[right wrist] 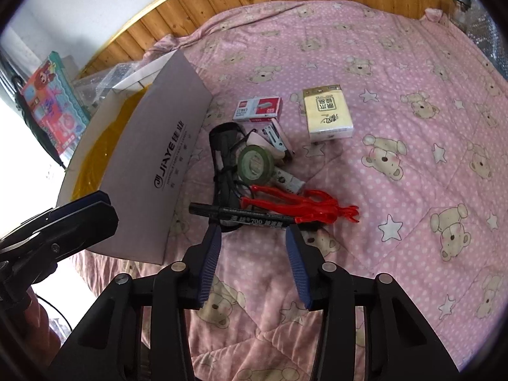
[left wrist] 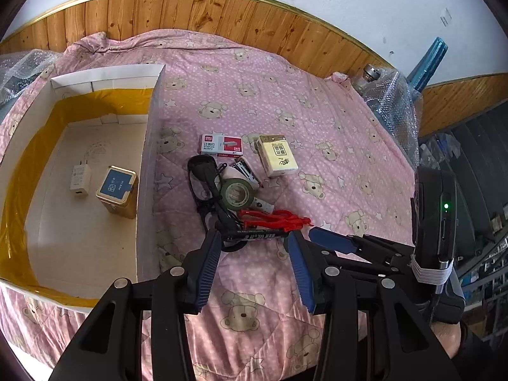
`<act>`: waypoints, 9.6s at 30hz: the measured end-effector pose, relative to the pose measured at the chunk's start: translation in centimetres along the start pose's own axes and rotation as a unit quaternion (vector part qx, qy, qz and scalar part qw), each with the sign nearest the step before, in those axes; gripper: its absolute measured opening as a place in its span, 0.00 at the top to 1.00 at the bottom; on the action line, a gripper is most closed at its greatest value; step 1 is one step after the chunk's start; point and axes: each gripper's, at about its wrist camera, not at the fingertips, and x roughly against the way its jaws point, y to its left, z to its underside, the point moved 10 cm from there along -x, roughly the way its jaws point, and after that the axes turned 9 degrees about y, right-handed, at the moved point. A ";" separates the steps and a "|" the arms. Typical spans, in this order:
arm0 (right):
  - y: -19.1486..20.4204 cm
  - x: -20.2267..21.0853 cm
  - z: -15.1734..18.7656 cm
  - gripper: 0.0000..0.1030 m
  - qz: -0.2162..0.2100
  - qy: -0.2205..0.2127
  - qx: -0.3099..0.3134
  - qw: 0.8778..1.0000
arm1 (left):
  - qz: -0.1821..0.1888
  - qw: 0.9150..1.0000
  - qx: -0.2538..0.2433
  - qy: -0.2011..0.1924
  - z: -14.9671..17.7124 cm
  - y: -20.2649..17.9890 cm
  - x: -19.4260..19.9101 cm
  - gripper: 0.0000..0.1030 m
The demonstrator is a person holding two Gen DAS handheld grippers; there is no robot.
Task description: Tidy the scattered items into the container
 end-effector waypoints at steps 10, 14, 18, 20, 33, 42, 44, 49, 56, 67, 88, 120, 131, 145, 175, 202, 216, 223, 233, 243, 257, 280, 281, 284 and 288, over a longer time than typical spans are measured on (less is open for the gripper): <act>-2.4 -1.4 0.5 0.61 -0.004 0.015 -0.015 1.000 | -0.003 1.000 -0.011 0.024 0.4 -1.0 -2.8 0.55; -3.9 -2.0 0.7 0.62 -0.001 0.022 -0.026 0.999 | -0.008 0.999 -0.016 0.036 0.1 -0.6 -5.2 0.55; -4.9 -2.6 0.5 0.62 0.000 0.029 -0.031 0.999 | -0.026 0.998 -0.018 0.050 -0.2 0.3 -8.1 0.55; -5.3 -3.0 0.3 0.62 -0.001 0.032 -0.031 0.999 | -0.033 0.998 -0.018 0.058 -0.1 0.8 -9.4 0.55; -8.6 -3.1 -1.5 0.62 0.006 0.024 -0.058 0.998 | 0.024 0.995 -0.071 0.066 2.4 -2.7 -9.5 0.55; -7.9 -4.6 -0.4 0.60 -0.011 0.063 -0.038 0.997 | 0.054 0.986 -0.071 0.138 4.8 -3.1 -12.6 0.55; -7.3 -4.4 -0.1 0.60 -0.035 0.074 -0.028 0.996 | 0.053 0.986 -0.083 0.133 5.1 -3.5 -12.2 0.55; -7.0 -3.1 -1.7 0.52 -0.010 0.043 0.008 0.999 | 0.035 0.992 -0.080 0.086 3.0 -2.5 -11.0 0.53; -5.5 -5.6 -1.7 0.48 0.009 0.067 0.081 0.994 | 0.026 0.990 -0.084 0.111 3.5 -1.5 -13.7 0.53; -6.7 -3.8 -2.8 0.76 0.054 0.056 0.063 0.995 | 0.066 0.986 -0.080 0.133 5.2 -1.7 -12.7 0.53; -9.4 -3.2 -4.2 0.67 -0.061 0.036 -0.077 0.995 | 0.041 0.993 -0.040 0.105 5.5 -0.9 -12.7 0.71; -9.8 -3.8 -3.7 0.88 -0.021 0.032 -0.033 0.999 | 0.018 0.996 0.004 0.086 5.2 0.3 -13.7 0.84; -10.1 -3.3 -3.6 0.52 0.078 0.012 -0.019 0.997 | 0.030 0.996 -0.006 0.082 5.0 -0.1 -13.5 0.67; -9.2 -3.2 -3.9 0.64 0.046 0.008 -0.024 0.999 | 0.026 0.997 0.002 0.074 4.7 0.3 -13.3 0.86; -6.9 -5.1 -2.3 0.81 -0.028 0.029 -0.020 0.999 | 0.011 0.998 -0.007 0.066 5.1 1.0 -13.3 0.85; -1.6 -0.2 -2.4 0.83 -0.034 -0.006 0.025 0.999 | -0.029 0.999 0.015 0.007 1.4 0.1 -6.4 0.86; 1.4 3.4 -2.9 0.83 -0.045 -0.037 0.046 0.997 | -0.039 0.999 0.008 -0.033 -1.1 -0.2 -2.1 0.86; 2.5 4.2 -2.9 0.83 -0.053 -0.043 0.053 0.996 | -0.045 0.998 0.005 -0.050 -1.9 -0.5 -0.4 0.86; 4.2 4.9 -3.3 0.83 -0.062 -0.047 0.065 0.995 | -0.050 0.997 0.010 -0.064 -2.3 -0.3 1.3 0.86; 6.3 5.4 -3.9 0.83 -0.067 -0.050 0.076 0.994 | -0.050 0.995 0.018 -0.082 -2.7 0.7 3.3 0.86; 10.0 6.2 -5.5 0.83 -0.069 -0.059 0.104 0.990 | -0.050 0.992 0.031 -0.113 -3.6 2.8 6.7 0.86; 18.4 5.6 -7.6 0.83 -0.074 -0.059 0.165 0.982 | -0.064 0.982 0.088 -0.151 -3.6 11.2 11.9 0.86; 18.8 5.5 -7.7 0.83 -0.074 -0.059 0.167 0.981 | -0.065 0.982 0.092 -0.152 -3.5 11.7 12.0 0.86; 19.8 5.2 -7.9 0.83 -0.075 -0.058 0.173 0.980 | -0.067 0.980 0.105 -0.153 -3.2 13.2 12.3 0.86; 21.1 4.7 -8.1 0.83 -0.077 -0.054 0.181 0.979 | -0.072 0.978 0.119 -0.155 -2.9 15.1 12.7 0.86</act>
